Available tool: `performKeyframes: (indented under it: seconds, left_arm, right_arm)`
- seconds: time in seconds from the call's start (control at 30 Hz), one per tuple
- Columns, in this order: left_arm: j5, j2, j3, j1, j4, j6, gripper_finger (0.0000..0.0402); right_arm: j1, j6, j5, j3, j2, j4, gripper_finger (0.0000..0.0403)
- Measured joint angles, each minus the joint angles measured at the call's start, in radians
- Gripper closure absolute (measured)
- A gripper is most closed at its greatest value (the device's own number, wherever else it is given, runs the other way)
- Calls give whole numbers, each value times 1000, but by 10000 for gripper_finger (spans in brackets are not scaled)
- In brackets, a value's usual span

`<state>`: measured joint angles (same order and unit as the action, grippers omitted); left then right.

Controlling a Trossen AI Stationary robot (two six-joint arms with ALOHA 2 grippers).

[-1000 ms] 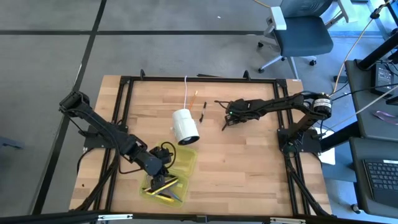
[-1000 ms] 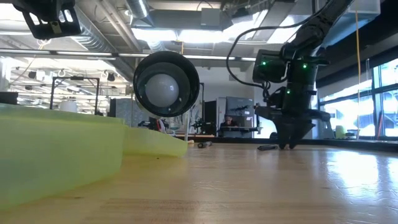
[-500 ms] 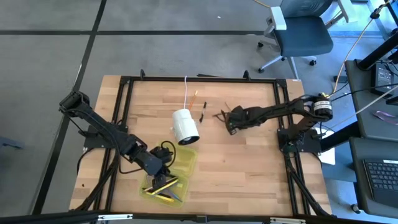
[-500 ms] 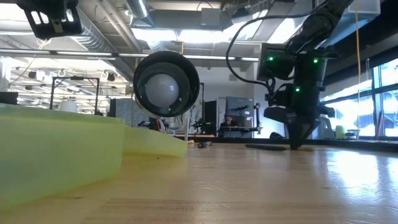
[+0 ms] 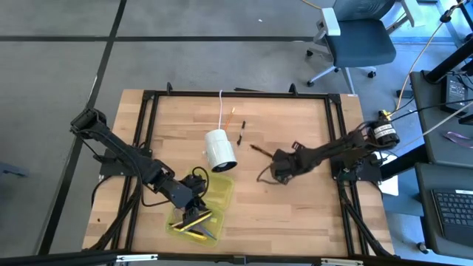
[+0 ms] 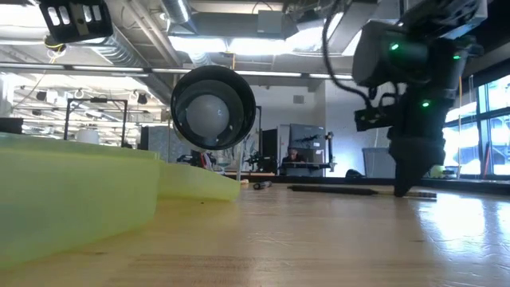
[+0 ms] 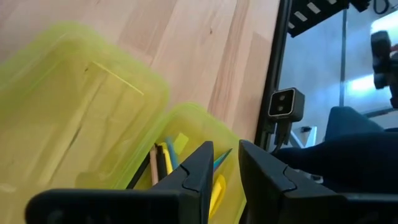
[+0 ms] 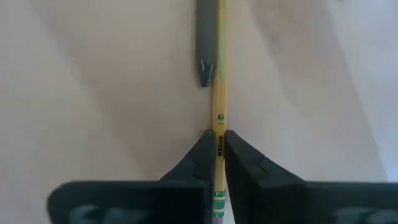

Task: Pick & place school supplies into a supply box
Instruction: Put the yellow pencil into the supply box

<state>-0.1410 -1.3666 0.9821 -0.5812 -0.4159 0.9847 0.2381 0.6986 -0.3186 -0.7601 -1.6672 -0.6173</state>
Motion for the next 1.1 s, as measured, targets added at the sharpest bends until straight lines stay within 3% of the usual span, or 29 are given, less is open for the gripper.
performKeyframes:
  seconds: [0.3,0.53,0.87,1.1]
  left_arm:
    - [0,0,0,0,3,0,329]
    - [0,0,0,1,2,-1,329]
    - [0,0,0,9,2,-3,329]
    - [1,0,0,9,2,-3,329]
  right_arm:
    - [174,157,34,2,-3,218,372]
    - [272,179,65,2,-9,369,376]
    - [295,154,10,1,-11,358,372]
    - [294,99,-4,1,-11,370,334]
